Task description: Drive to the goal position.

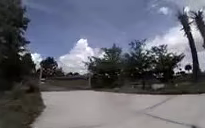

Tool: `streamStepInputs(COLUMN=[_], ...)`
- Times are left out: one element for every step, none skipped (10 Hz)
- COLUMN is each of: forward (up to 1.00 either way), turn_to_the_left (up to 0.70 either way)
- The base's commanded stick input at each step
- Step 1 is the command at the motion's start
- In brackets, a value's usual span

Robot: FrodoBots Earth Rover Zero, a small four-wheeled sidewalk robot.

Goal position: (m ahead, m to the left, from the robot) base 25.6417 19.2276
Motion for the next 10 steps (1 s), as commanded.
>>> streamStepInputs(forward=[0.85,0.85,0.85,0.85,0.85,0.85,0.85,0.85,0.85,0.85], turn_to_the_left=[0.34,0.34,0.33,0.19,0.0,0.0,0.0,0.0,0.0,0.0])
